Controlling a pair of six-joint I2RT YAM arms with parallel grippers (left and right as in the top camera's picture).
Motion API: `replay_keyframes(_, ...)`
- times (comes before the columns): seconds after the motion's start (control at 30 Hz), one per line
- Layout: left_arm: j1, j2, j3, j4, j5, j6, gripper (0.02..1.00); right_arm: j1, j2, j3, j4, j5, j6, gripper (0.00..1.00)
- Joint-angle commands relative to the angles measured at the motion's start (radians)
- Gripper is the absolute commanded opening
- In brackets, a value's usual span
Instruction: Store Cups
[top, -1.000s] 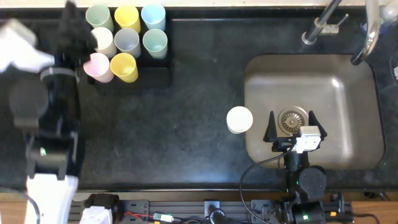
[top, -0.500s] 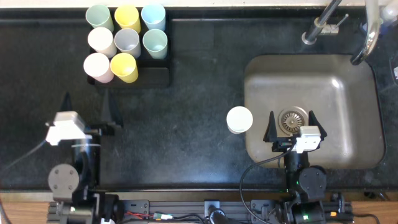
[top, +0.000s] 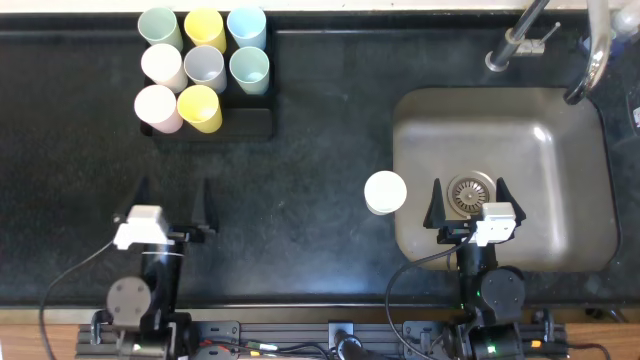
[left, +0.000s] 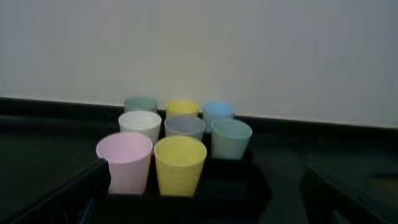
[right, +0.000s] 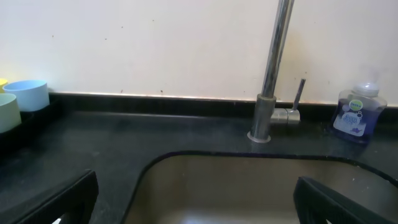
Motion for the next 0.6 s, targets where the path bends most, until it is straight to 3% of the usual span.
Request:
replay_keyframes(0.03,-0.004,-0.013,-0.001,-0.060,0.027,0.021,1.000,-0.004,-0.008,-0.013,0.007,-0.006,0.000,0.996)
replay_keyframes(0.17,-0.004,-0.013,-0.001,-0.176,0.042,0.020,1.000,-0.004,-0.008,-0.013,0.007,-0.006,0.000,0.998)
replay_keyframes(0.6,-0.004,-0.012,-0.001,-0.171,0.042,0.021,1.000,-0.004,-0.008,-0.013,0.007,-0.006,0.000,0.998)
